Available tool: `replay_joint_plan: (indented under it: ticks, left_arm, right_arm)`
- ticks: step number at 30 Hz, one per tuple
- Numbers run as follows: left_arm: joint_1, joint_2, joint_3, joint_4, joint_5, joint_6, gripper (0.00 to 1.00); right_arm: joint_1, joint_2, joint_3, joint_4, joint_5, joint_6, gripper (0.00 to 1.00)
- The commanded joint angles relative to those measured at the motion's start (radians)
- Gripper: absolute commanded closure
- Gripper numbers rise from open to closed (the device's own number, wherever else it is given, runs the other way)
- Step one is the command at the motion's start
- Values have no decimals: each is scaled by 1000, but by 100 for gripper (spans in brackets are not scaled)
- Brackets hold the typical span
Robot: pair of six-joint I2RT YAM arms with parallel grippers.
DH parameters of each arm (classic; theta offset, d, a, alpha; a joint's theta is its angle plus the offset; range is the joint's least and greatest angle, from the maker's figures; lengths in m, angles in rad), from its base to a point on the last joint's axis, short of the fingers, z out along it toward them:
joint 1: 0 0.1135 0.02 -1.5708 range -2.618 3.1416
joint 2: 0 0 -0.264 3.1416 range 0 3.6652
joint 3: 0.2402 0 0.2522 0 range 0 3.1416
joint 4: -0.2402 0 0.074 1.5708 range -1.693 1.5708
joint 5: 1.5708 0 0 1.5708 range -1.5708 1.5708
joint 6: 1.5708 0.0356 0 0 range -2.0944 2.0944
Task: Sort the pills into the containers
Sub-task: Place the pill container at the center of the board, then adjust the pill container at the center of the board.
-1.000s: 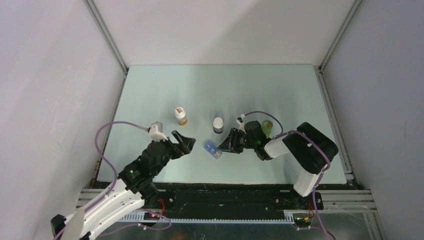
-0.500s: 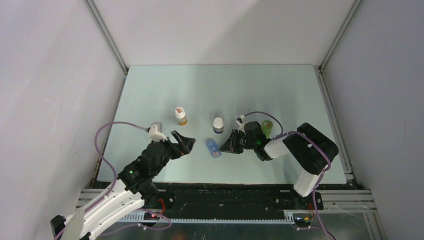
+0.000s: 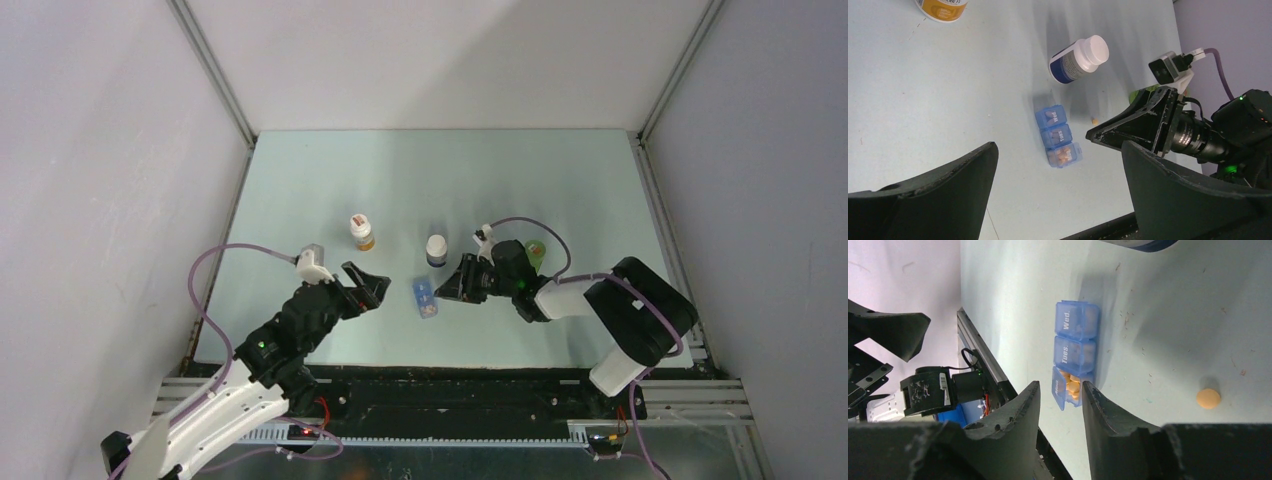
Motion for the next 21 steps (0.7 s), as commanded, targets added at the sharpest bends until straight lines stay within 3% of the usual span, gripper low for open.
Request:
replay_joint_plan:
  ticks: [1,10,21]
  left_arm:
    - [6,-8,39,2,-27,30,1]
    - [6,6,25,15,1,32,1]
    - [4,202,-91,297,223,-32,24]
  right_arm:
    - [5,-41,-1,-4,7,-21,59]
    - [41,-58,17,-104,66,-85,57]
    - [82,-19,59,-157,116,-123,69]
